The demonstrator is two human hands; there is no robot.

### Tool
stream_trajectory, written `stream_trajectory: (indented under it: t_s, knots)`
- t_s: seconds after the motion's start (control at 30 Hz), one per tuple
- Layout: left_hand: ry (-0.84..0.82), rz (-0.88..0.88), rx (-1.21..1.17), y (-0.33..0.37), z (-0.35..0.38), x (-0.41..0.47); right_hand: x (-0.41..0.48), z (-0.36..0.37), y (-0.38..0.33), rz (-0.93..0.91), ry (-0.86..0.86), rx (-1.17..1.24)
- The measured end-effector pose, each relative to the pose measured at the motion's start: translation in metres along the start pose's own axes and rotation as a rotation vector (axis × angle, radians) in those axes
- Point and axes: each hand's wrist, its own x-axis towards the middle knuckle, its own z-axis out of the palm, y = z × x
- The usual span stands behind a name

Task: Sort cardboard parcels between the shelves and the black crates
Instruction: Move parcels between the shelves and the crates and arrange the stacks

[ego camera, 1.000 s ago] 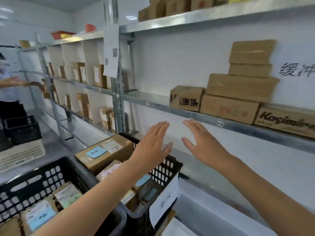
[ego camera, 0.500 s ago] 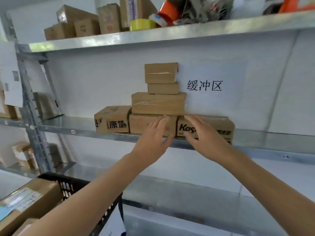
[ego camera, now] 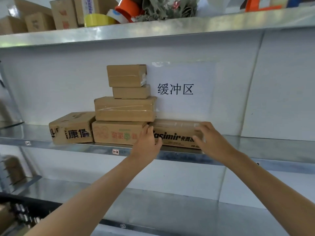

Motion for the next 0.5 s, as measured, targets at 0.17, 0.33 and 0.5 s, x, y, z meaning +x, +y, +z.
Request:
stream_trajectory:
  t_s: [0.17,0.33,0.5]
  knots:
    - [0.106,-0.098,0.061,0.010,0.011,0.005,-0.003,-0.003,0.022,0.002,-0.006,0.106]
    - [0.106,-0.233,-0.121,0.021,0.007,0.016,0.001,-0.006,0.032,0.103,0.037,0.281]
    - [0.067,-0.285,-0.220,0.017,0.006,0.027,0.000,-0.014,0.043,0.185,0.053,0.373]
